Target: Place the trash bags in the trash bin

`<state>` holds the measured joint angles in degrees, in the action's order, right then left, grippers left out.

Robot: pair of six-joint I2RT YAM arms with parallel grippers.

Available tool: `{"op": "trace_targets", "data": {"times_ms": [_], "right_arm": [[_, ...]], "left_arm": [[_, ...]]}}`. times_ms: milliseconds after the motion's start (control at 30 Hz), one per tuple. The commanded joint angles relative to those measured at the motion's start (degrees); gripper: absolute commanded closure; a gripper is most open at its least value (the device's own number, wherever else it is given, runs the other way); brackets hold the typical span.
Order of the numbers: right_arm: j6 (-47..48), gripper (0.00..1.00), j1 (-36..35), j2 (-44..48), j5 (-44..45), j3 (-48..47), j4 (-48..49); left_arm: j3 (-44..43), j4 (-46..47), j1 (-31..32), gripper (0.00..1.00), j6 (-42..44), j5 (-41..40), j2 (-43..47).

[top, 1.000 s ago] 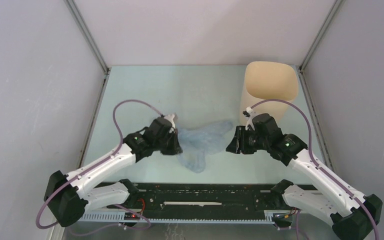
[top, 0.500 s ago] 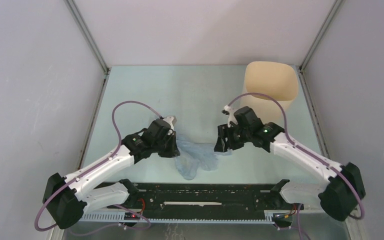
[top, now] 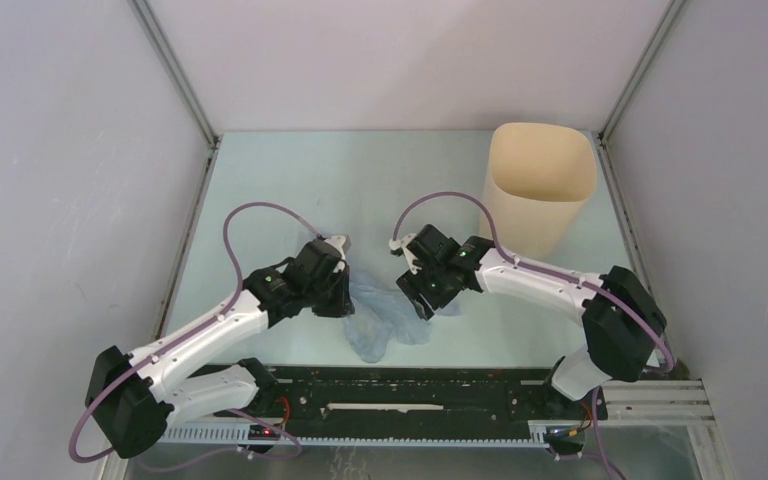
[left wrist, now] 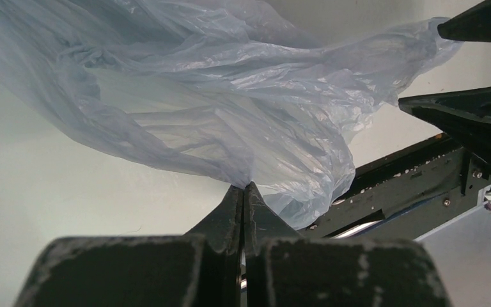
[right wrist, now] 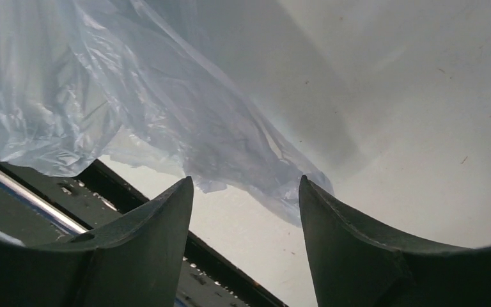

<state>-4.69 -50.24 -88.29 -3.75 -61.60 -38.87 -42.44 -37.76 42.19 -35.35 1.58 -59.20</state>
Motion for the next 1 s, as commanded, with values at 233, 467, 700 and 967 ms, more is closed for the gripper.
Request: {"op": "trace_targets", "data": {"times_ms": [233, 467, 700, 967], "right_arm": [[4.0, 0.29, -0.8, -4.9, -4.9, -0.9, 8.6], [-2.5, 1.00, 0.5, -0.5, -4.8, -0.8, 6.9], [-14.2, 1.00, 4.4, 8.0, -7.3, 2.4, 3.5], [-25.2, 1.00, 9.5, 12.0, -12.3, 10.1, 7.8]], "left_arm": [[-3.1, -1.4, -0.2, 1.00, 2.6, -1.4, -0.1], [-6.7, -1.9, -0.1, 0.92, 1.8, -4.2, -0.8], [-5.7, 4.2, -0.1, 0.20, -5.1, -2.5, 1.3], [13.3, 23.5, -0.2, 0.01, -22.0, 5.2, 8.6]]}}
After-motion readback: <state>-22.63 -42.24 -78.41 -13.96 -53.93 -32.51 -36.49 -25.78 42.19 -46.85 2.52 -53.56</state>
